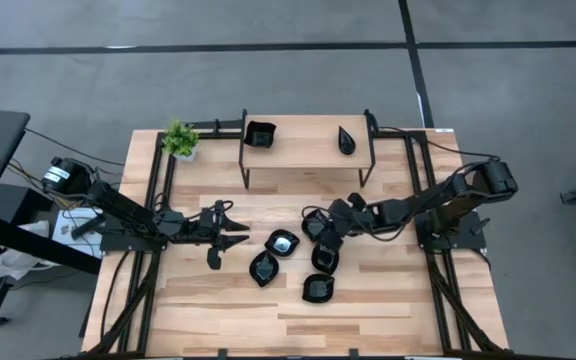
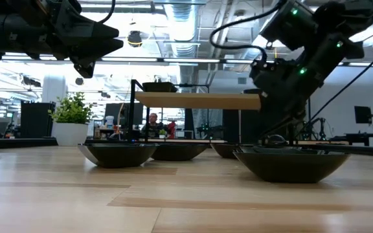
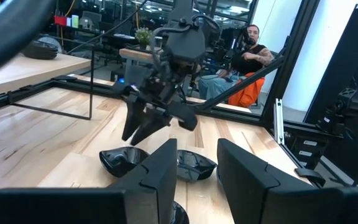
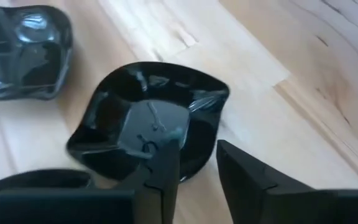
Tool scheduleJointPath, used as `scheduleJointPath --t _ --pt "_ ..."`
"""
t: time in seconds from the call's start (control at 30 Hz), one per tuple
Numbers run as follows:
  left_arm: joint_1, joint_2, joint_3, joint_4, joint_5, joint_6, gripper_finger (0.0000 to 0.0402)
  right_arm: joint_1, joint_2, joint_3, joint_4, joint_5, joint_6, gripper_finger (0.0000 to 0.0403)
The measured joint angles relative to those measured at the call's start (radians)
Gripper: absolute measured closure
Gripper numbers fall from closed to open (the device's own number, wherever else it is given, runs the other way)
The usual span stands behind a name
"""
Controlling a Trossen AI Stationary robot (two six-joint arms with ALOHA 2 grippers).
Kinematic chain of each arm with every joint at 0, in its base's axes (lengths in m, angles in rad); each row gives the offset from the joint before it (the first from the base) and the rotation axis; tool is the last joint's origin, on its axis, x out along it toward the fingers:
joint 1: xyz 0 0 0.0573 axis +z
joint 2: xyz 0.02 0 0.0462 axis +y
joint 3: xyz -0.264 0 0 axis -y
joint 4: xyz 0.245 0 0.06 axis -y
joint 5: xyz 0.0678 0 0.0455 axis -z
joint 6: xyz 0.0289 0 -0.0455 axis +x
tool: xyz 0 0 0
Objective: Pick & Place Mini shaped plates
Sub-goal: Put the black leaf shaped plate on the shelf
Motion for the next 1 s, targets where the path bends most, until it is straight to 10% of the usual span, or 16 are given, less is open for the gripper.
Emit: scheduleJointPath --t 0.4,0.87,1.0 --pt "-0.002 0.0 0.0 -0.001 0.023 -0.007 0.0285 0.097 -0.189 0.0 -0.33 -0.134 0.042 0.0202" --pt "-0.002 0.0 0.039 0.032 0.052 -0.003 0.0285 0.584 -0.382 0.0 -0.457 0.527 0.444 0.0186" --pt "-0.002 0.0 0.041 0.033 0.052 -0.002 0.0285 0.654 -0.3 0.0 -0.346 0.567 0.475 0.0184"
